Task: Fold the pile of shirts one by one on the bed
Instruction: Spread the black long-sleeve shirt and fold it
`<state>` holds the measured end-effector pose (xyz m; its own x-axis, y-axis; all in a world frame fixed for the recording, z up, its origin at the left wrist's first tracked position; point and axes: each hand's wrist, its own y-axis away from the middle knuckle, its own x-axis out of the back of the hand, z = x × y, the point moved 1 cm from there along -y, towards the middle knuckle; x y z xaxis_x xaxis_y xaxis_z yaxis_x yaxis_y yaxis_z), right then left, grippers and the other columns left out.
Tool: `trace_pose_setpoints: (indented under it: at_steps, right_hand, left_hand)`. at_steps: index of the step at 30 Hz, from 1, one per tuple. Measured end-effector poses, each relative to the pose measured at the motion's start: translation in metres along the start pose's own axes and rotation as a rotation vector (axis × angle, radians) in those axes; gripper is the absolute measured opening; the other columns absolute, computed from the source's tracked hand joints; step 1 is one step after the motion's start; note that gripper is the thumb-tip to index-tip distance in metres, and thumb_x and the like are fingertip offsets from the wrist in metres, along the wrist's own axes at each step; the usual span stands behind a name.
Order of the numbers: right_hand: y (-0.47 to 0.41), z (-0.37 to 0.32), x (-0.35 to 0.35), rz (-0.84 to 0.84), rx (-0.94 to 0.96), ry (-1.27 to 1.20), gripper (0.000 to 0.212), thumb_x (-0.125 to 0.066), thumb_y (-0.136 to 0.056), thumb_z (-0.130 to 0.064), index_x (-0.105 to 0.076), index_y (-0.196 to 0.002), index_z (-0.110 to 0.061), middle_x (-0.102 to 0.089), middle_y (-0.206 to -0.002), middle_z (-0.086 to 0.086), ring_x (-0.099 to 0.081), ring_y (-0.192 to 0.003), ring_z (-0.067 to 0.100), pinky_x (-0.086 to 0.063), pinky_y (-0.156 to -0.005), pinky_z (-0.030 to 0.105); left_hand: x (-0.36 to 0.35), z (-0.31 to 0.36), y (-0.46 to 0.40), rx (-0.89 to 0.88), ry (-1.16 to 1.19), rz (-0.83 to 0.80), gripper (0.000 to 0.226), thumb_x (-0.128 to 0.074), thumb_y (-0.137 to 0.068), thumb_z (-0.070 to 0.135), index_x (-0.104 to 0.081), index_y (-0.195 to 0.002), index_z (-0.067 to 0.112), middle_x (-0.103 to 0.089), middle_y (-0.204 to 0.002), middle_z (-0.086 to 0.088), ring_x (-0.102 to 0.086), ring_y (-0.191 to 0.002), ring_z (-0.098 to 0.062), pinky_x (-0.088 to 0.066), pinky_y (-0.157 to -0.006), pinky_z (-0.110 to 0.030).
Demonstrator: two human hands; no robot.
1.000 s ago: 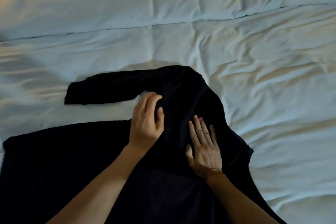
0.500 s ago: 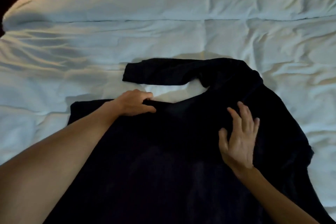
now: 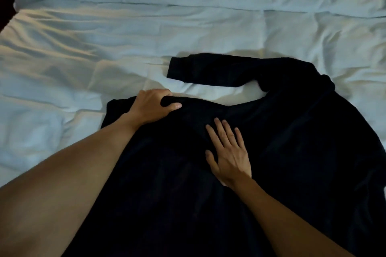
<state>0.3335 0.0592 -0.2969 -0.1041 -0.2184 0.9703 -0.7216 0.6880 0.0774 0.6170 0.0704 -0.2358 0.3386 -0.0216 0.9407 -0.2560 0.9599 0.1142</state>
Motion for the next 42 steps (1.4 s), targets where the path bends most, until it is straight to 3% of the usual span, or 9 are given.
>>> trace_pose_setpoints:
  at_steps: [7, 12, 14, 17, 25, 27, 32, 38, 42]
  right_hand:
    - [0.0, -0.002, -0.004, -0.031, -0.027, 0.038, 0.069, -0.025, -0.095, -0.051, -0.01, -0.159, -0.027, 0.0, -0.166, 0.0, 0.001, -0.153, 0.019, -0.009, -0.123, 0.047]
    - [-0.001, -0.002, -0.008, -0.015, -0.029, 0.068, 0.07, -0.026, -0.095, -0.049, -0.011, -0.159, -0.025, -0.003, -0.166, 0.002, -0.002, -0.153, 0.02, -0.011, -0.123, 0.048]
    - [-0.001, -0.002, -0.008, 0.008, -0.022, 0.06, 0.07, -0.028, -0.094, -0.047, -0.015, -0.158, -0.022, -0.006, -0.166, 0.003, -0.005, -0.153, 0.022, -0.012, -0.122, 0.049]
    - [0.001, 0.0, -0.011, 0.044, -0.009, 0.056, 0.069, -0.029, -0.094, -0.045, -0.018, -0.158, -0.019, -0.009, -0.166, 0.004, -0.007, -0.153, 0.023, -0.014, -0.122, 0.05]
    - [0.0, -0.001, -0.014, 0.058, -0.015, 0.073, 0.069, -0.028, -0.094, -0.044, -0.017, -0.158, -0.018, -0.01, -0.166, 0.005, -0.008, -0.153, 0.023, -0.014, -0.122, 0.05]
    - [0.0, -0.001, -0.014, 0.043, -0.018, 0.077, 0.07, -0.027, -0.094, -0.044, -0.017, -0.158, -0.018, -0.009, -0.166, 0.005, -0.008, -0.153, 0.024, -0.013, -0.122, 0.05]
    - [0.0, 0.002, -0.014, -0.001, -0.018, 0.102, 0.069, -0.024, -0.095, -0.043, -0.01, -0.159, -0.02, -0.004, -0.166, 0.003, -0.003, -0.153, 0.021, -0.007, -0.123, 0.047]
    - [0.001, -0.001, -0.01, -0.024, -0.036, 0.13, 0.067, -0.018, -0.097, -0.044, -0.003, -0.159, -0.022, 0.003, -0.166, 0.001, 0.002, -0.153, 0.019, -0.003, -0.124, 0.045]
    - [0.001, -0.008, -0.002, -0.046, -0.07, 0.159, 0.066, -0.012, -0.097, -0.044, -0.003, -0.159, -0.022, 0.004, -0.166, 0.0, 0.003, -0.153, 0.018, -0.002, -0.123, 0.047]
  left_hand:
    - [0.037, -0.05, -0.007, -0.158, -0.274, 0.082, 0.059, -0.036, -0.095, 0.06, -0.068, -0.098, 0.01, -0.072, -0.09, -0.014, -0.067, -0.083, -0.036, -0.047, -0.076, -0.045]
    - [-0.006, -0.026, 0.023, 0.337, -0.389, 0.24, 0.046, -0.052, -0.096, 0.042, -0.057, -0.129, 0.011, -0.052, -0.135, -0.016, -0.044, -0.13, -0.037, -0.027, -0.11, -0.06]
    - [-0.034, 0.03, 0.041, 0.072, -0.222, 0.376, 0.047, -0.051, -0.096, 0.035, -0.054, -0.136, 0.011, -0.05, -0.143, -0.013, -0.04, -0.139, -0.033, -0.025, -0.114, -0.064]
    - [-0.07, 0.077, 0.075, -0.249, -0.197, 0.1, 0.058, -0.038, -0.102, 0.046, -0.037, -0.152, 0.018, -0.028, -0.162, -0.004, -0.019, -0.151, -0.022, -0.015, -0.12, -0.059]
    - [-0.015, -0.083, 0.078, 0.375, -0.436, 0.155, 0.063, -0.013, -0.102, 0.055, -0.011, -0.159, 0.028, -0.003, -0.167, -0.007, 0.006, -0.153, -0.027, 0.012, -0.115, -0.064]
    - [-0.027, -0.027, 0.09, 0.31, -0.33, 0.272, 0.065, -0.022, -0.102, 0.048, -0.017, -0.159, 0.018, -0.006, -0.166, -0.01, -0.002, -0.153, -0.03, 0.004, -0.117, -0.064]
    - [-0.086, 0.065, 0.174, -0.103, -0.191, 0.018, 0.061, -0.029, -0.105, 0.049, -0.017, -0.159, 0.022, -0.005, -0.167, 0.001, 0.0, -0.154, -0.016, -0.014, -0.12, -0.054]
    - [-0.06, -0.053, 0.23, 0.311, -0.342, 0.106, 0.063, -0.021, -0.103, 0.049, -0.019, -0.158, 0.019, -0.01, -0.167, -0.003, -0.006, -0.154, -0.022, -0.005, -0.122, -0.056]
    - [-0.061, 0.006, 0.25, 0.439, -0.207, 0.193, 0.065, -0.023, -0.104, 0.045, -0.015, -0.158, 0.011, -0.005, -0.167, -0.01, -0.001, -0.154, -0.026, -0.001, -0.12, -0.06]
